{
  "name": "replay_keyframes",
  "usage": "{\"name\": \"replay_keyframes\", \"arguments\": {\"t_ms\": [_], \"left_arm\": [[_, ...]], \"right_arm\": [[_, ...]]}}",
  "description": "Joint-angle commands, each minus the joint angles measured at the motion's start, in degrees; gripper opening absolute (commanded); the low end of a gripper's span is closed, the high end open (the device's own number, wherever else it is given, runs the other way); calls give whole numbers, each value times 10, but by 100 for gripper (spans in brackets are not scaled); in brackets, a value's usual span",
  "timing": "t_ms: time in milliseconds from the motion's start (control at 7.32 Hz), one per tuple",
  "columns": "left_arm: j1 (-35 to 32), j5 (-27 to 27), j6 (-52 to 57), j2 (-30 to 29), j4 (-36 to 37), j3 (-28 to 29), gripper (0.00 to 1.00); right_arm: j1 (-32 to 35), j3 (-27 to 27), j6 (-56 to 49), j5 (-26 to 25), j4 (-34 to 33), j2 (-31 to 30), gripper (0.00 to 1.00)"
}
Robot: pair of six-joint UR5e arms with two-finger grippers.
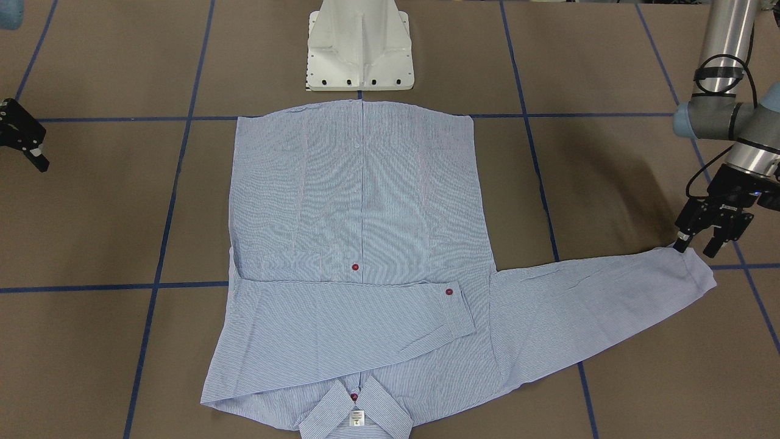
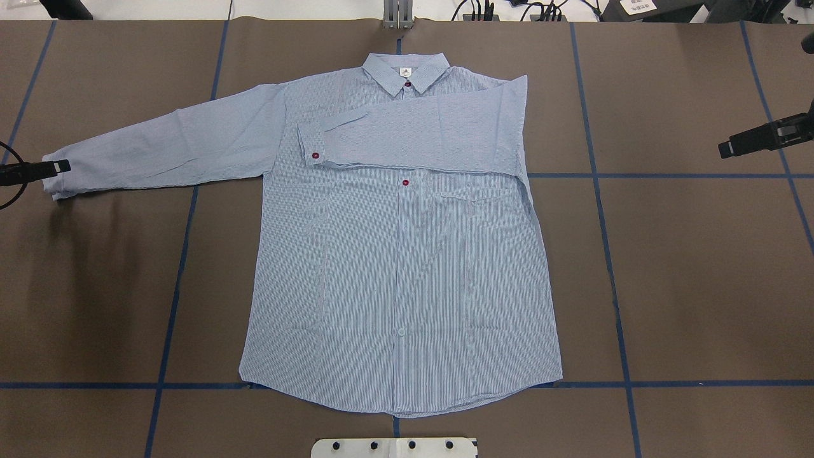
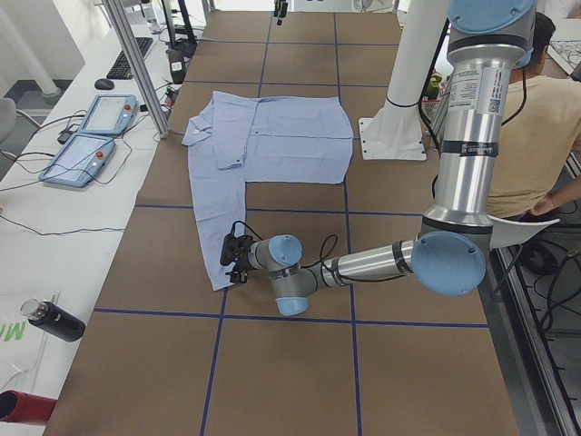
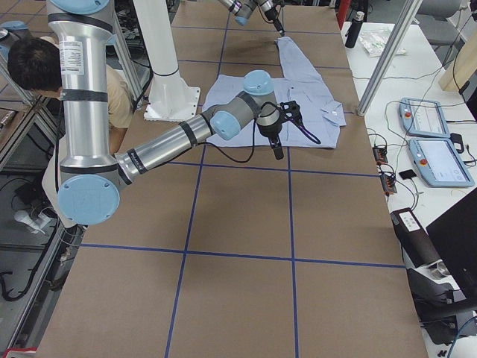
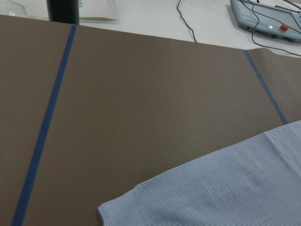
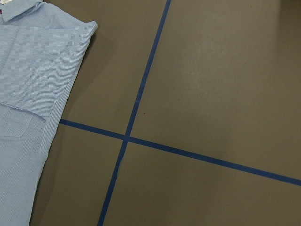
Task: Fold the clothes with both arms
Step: 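Lower the left gripper to the cuff of the sleeve nearest it and grasp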
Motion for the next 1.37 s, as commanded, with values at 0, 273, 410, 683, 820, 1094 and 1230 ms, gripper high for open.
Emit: {"name": "replay_keyframes", "arguments": {"t_ms": [0,273,410,683,820,1094,1230], "left_arm": [[3,1,-1,2,-3,21,76],[3,2,-1,2,-3,29,76],[4,2,-1,2,-3,30,76],[4,2,-2,2,-2,30,76],[4,2,-1,2,-2,30,75],[9,2,-2,1,-2,30,73],[17,2,-2,1,-2,30,73]], "right_arm": [[0,0,1,-1,1,-1,100],[-1,0,1,-1,1,2,100],[-1,0,1,-1,1,2,100],[-1,0,1,-1,1,1,100],[-1,0,1,-1,1,2,100],[0,0,1,-1,1,2,100],[0,0,1,-1,1,1,100]]}}
